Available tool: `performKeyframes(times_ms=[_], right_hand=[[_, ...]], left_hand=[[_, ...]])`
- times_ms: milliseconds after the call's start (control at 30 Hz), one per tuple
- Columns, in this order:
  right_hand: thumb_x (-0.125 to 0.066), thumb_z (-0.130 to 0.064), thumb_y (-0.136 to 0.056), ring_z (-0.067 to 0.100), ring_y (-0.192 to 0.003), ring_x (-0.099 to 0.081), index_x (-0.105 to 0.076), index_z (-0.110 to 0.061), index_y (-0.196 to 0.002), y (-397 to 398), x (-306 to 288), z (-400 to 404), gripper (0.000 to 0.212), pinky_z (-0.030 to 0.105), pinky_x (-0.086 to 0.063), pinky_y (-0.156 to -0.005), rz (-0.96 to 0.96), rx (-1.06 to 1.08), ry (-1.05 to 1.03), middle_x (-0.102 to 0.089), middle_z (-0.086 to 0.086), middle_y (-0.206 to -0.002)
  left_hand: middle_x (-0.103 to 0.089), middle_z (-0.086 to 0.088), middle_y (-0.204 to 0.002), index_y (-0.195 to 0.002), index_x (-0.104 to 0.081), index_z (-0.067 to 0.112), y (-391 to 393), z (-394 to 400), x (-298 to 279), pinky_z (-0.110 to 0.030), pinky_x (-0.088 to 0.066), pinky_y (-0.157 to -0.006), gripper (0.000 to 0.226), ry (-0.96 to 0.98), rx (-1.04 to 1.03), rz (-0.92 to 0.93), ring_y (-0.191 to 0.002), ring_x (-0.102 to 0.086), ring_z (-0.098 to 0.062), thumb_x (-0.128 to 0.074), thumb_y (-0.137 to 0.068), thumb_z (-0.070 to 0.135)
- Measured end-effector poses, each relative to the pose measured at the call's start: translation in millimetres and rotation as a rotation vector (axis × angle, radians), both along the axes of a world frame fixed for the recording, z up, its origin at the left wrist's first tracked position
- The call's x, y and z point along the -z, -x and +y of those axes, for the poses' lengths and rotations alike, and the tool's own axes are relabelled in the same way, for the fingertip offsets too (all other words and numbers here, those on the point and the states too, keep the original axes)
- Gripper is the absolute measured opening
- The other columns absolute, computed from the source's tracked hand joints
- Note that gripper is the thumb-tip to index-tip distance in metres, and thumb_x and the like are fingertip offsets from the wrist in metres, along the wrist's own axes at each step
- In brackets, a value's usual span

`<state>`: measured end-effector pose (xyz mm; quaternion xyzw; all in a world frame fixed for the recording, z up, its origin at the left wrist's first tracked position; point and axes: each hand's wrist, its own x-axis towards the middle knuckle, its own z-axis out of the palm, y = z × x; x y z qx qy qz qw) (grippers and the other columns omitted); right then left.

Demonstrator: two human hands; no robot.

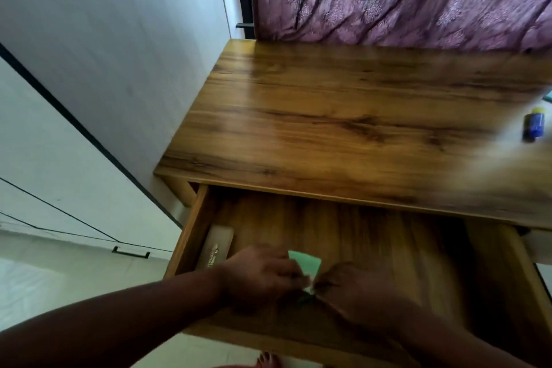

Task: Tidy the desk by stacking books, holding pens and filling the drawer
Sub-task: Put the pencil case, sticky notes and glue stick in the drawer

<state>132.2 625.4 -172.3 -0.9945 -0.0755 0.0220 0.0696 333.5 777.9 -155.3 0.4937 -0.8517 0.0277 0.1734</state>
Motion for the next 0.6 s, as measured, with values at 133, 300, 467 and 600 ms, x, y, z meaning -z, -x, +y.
performKeyframes(times_ms=[133,300,467,600], right_hand=[[-0.044,-0.037,-0.08,0.006,-0.069,-0.065,-0.073,-0.03,-0.086,-6,13,2,0.03,0.019,-0.054,-0.053,0.106,-0.006,0.013,-0.069,-0.012,-0.078],[-0.054,-0.024,-0.087,0.019,-0.079,-0.065,-0.068,-0.013,-0.102,-15,24,4,0.023,0.029,-0.056,-0.064,0.278,0.055,-0.026,-0.068,0.002,-0.088],[-0.026,-0.037,-0.085,0.028,-0.093,-0.064,-0.065,-0.012,-0.105,-11,28,6,0.051,0.04,-0.056,-0.072,0.255,0.002,-0.012,-0.068,0.01,-0.099],[-0.041,-0.032,-0.096,0.028,-0.111,-0.054,-0.059,-0.01,-0.118,-10,23,9,0.036,0.043,-0.048,-0.088,0.313,0.045,-0.034,-0.06,0.012,-0.117]], left_hand=[[-0.068,0.006,-0.101,-0.117,-0.062,0.025,9,14,24,-0.026,-0.056,-0.056,0.045,-0.23,0.023,-0.15,-0.083,-0.066,-0.011,-0.077,-0.075,0.033],[-0.057,-0.009,-0.13,-0.136,-0.05,0.016,15,4,24,-0.045,-0.052,-0.079,0.043,-0.583,-0.019,-0.205,-0.115,-0.057,-0.029,-0.054,-0.095,0.029],[-0.053,-0.008,-0.137,-0.134,-0.051,0.016,9,1,25,-0.044,-0.047,-0.094,0.046,-0.736,-0.081,-0.127,-0.121,-0.051,-0.027,-0.037,-0.1,0.044],[-0.053,-0.005,-0.137,-0.136,-0.049,0.019,4,3,32,-0.042,-0.046,-0.096,0.042,-0.773,-0.062,-0.088,-0.122,-0.051,-0.024,-0.037,-0.101,0.038]])
